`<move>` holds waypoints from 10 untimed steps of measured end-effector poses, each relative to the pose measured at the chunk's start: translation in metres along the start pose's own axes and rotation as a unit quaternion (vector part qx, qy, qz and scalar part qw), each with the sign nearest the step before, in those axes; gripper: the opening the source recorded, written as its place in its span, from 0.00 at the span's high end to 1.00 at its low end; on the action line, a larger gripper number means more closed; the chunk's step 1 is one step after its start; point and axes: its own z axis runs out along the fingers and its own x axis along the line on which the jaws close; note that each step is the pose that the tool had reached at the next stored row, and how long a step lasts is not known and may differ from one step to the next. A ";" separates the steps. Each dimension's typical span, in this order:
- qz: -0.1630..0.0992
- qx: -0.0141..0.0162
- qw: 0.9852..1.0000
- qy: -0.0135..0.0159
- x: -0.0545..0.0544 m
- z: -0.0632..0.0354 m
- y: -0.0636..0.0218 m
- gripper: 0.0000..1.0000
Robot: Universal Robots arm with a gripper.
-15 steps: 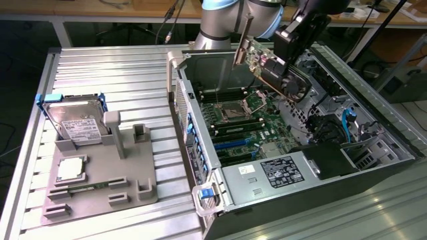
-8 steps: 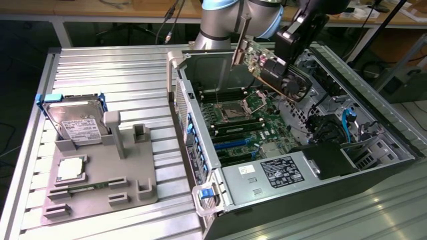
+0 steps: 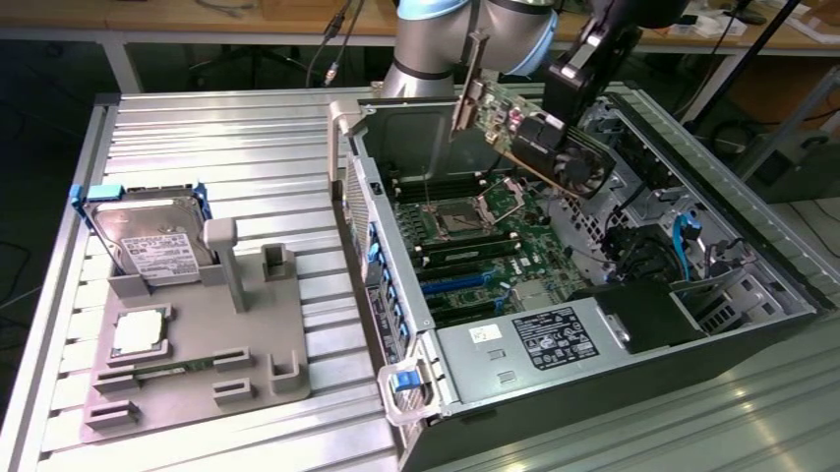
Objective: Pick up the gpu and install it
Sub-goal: 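Insert the gpu into the slot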
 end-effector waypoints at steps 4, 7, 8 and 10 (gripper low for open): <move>-0.016 0.000 1.000 0.001 0.000 0.0000 0.0001 0.73; -0.056 -0.001 0.998 0.003 0.000 0.0000 0.0004 0.73; -0.069 -0.001 0.998 0.003 0.000 0.0001 0.0005 0.73; -0.091 -0.002 0.996 0.004 0.000 0.0001 0.0006 0.73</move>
